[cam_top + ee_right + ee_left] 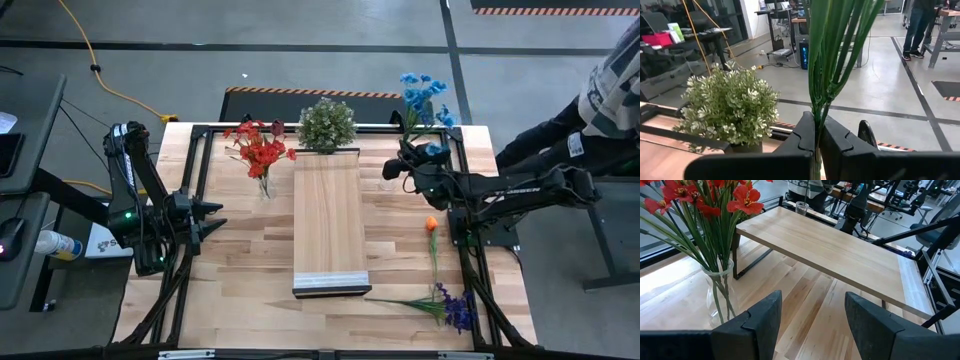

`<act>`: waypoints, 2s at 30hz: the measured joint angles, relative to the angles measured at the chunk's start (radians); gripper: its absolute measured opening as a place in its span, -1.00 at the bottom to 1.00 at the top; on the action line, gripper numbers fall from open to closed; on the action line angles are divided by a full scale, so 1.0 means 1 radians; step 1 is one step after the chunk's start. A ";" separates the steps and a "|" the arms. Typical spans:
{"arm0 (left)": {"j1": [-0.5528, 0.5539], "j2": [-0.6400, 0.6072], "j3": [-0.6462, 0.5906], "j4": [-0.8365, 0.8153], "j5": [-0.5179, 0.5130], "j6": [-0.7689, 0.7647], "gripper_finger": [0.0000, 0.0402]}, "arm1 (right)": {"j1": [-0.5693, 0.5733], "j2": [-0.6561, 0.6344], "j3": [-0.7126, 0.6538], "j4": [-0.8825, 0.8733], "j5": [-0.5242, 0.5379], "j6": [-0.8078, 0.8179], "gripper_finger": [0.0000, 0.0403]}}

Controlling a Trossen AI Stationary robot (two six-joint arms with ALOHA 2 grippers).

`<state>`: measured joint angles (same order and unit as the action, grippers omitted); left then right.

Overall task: Pick and place flowers into a vace then onto a shelf
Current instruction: Put the blue flowers into the right transparent vase

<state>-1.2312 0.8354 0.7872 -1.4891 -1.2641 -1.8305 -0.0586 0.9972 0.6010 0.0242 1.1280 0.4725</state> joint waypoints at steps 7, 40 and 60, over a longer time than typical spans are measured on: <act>0.000 0.000 0.000 0.000 0.000 0.000 0.25 | 0.000 0.050 0.000 -0.005 0.007 0.026 -1.00; 0.000 0.000 0.000 0.022 0.019 0.000 0.25 | 0.000 0.131 0.000 -0.103 0.013 0.184 -0.93; 0.000 0.000 0.000 0.022 0.019 0.000 0.25 | 0.000 0.131 0.000 -0.151 -0.073 0.186 -0.79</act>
<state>-1.2312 0.8352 0.7872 -1.4670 -1.2449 -1.8301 -0.0584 1.1278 0.6010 -0.1271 1.0551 0.6584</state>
